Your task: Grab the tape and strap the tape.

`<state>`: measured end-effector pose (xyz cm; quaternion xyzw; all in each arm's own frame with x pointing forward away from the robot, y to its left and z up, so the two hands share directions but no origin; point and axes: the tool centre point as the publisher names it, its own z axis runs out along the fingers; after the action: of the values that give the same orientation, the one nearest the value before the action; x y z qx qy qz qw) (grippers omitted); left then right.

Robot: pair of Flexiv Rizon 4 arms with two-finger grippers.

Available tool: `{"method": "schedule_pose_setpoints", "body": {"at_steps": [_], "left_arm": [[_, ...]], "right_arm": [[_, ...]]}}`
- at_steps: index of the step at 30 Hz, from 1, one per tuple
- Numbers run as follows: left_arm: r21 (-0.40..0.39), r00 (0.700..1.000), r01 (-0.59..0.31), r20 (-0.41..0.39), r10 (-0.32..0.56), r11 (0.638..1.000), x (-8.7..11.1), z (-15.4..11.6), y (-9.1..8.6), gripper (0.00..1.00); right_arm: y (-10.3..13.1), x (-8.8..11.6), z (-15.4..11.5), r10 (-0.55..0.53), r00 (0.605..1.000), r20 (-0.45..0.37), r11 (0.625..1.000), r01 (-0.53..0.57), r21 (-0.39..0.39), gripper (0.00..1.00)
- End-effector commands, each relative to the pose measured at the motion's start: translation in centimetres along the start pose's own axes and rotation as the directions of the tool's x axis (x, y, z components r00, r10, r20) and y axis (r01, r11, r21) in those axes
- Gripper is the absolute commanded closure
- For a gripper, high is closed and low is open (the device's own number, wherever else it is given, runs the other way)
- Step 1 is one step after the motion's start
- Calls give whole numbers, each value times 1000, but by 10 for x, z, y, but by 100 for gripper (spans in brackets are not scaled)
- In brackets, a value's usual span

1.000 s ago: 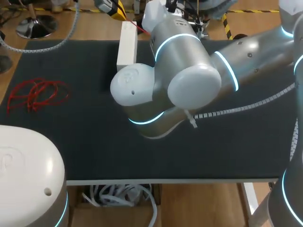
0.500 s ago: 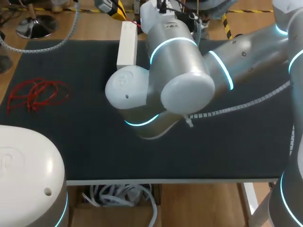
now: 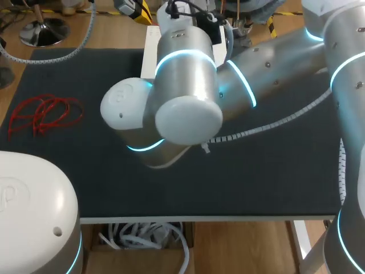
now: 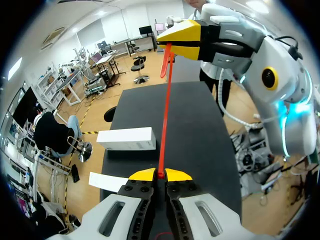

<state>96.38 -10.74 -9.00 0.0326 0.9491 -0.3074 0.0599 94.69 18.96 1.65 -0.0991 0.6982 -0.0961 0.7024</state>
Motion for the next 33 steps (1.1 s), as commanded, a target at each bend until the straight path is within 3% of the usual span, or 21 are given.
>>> {"method": "schedule_pose_setpoints", "body": {"at_steps": [1,5,9,17,24,33], "left_arm": [[-3,1000,0,-3,0,1000,-1,0,0,100],[-3,1000,0,-3,0,1000,-1,0,0,100],[-3,1000,0,-3,0,1000,-1,0,0,100],[-3,1000,0,-3,0,1000,-1,0,0,100],[-3,1000,0,-3,0,1000,-1,0,0,100],[-3,1000,0,-3,0,1000,-1,0,0,100]], "right_arm": [[0,-2,2,-71,997,-1,997,71,3,100],[-1,-2,4,-133,991,6,991,133,10,100],[3,-1,5,-264,964,-7,964,264,-25,100],[7,3,3,-424,906,-24,906,423,-32,100],[14,10,3,-414,910,-36,910,412,-48,100],[39,21,6,-424,905,-39,904,420,-80,100]]}}
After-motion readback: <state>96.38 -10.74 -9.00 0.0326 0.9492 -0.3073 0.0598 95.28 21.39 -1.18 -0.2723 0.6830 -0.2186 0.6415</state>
